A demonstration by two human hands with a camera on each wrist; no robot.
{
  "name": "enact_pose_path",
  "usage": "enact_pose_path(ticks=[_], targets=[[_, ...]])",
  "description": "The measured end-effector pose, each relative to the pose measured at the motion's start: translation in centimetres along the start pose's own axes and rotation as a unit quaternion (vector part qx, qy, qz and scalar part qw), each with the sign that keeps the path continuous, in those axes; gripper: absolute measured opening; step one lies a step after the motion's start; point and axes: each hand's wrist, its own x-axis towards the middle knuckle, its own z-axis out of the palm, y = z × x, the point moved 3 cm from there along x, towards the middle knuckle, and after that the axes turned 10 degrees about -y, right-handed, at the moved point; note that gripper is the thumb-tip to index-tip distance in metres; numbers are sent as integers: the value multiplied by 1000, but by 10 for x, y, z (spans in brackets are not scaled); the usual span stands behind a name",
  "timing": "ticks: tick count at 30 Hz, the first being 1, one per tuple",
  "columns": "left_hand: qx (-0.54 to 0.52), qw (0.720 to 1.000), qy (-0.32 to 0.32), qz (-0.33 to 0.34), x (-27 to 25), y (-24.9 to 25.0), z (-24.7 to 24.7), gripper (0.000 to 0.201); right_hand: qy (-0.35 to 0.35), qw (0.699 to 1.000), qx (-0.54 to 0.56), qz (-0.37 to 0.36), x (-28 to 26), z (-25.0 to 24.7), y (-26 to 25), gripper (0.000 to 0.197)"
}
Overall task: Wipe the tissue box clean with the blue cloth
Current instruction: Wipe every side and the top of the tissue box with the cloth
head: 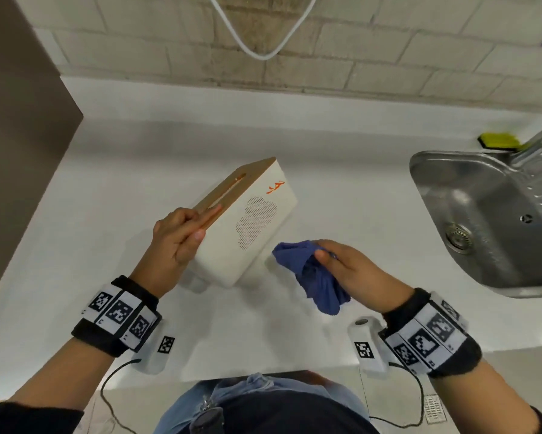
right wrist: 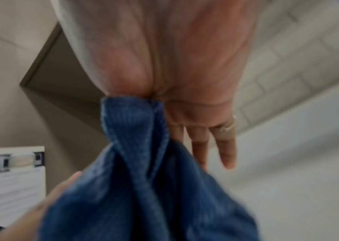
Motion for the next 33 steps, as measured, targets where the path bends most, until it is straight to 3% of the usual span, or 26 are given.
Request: enact_pose_path(ticks=[3, 6, 8, 12, 15, 18, 21, 25, 28, 30, 31, 33], targets=[[5, 1000, -9, 6, 1, 1, 0, 44, 100, 982, -157, 43, -20, -36, 2, 29], [8, 1000, -15, 13, 1, 0, 1, 42, 215, 906, -357, 82, -36, -69, 0, 32], [5, 1000, -15, 9, 1, -1, 1, 42, 258, 881, -388, 78, -41, -81, -6, 28], [3, 1000, -13, 3, 0, 0, 0, 42, 266, 896, -356, 18, -39, -84, -16, 36], [1, 1000, -17, -1, 0, 1, -1, 43, 277, 933, -232, 0, -37, -81, -21, 19], [-12, 1000, -16, -7, 0, 1, -1, 44, 294, 947, -131, -19, -33, -81, -21, 18], [-22, 1000, -12, -16, 0, -1, -2, 44, 264, 958, -110, 25, -19, -81, 3, 19], [-19, 1000, -12, -21, 0, -3, -2, 44, 178, 953, -201, 143, 4, -66, 53, 14], [-10, 1000, -11, -20, 1, -1, -3, 44, 26, 957, -240, 162, 11, -30, 68, 11], [-6, 1000, -11, -22, 1, 0, -3, 45, -80, 961, -219, 151, 9, -5, 65, 22], [-4, 1000, -10, -23, 1, 1, -3, 45, -83, 961, -219, 145, 7, 1, 64, 28], [2, 1000, -8, -18, 1, 2, -3, 44, 16, 961, -248, 123, 5, 0, 64, 33]])
